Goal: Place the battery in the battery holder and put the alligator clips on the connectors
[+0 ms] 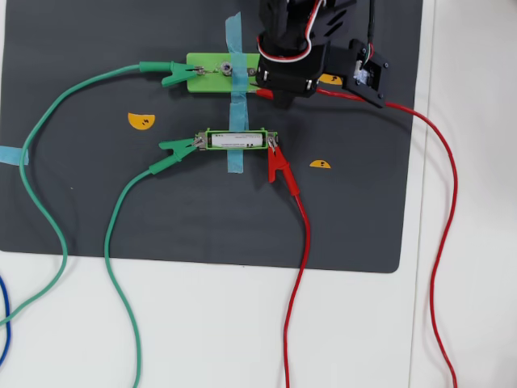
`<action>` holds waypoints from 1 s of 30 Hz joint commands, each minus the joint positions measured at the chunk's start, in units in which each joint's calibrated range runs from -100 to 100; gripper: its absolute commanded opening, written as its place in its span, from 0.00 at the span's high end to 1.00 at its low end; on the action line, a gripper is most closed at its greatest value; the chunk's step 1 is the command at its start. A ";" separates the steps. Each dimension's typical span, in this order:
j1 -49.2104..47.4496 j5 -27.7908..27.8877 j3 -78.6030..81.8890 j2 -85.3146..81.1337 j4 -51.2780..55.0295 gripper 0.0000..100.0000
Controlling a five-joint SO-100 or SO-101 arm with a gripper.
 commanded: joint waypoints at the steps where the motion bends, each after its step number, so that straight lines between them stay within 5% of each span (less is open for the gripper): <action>1: -0.34 0.35 -0.29 -1.73 -0.01 0.99; 30: -5.69 0.92 2.69 -7.26 4.46 0.99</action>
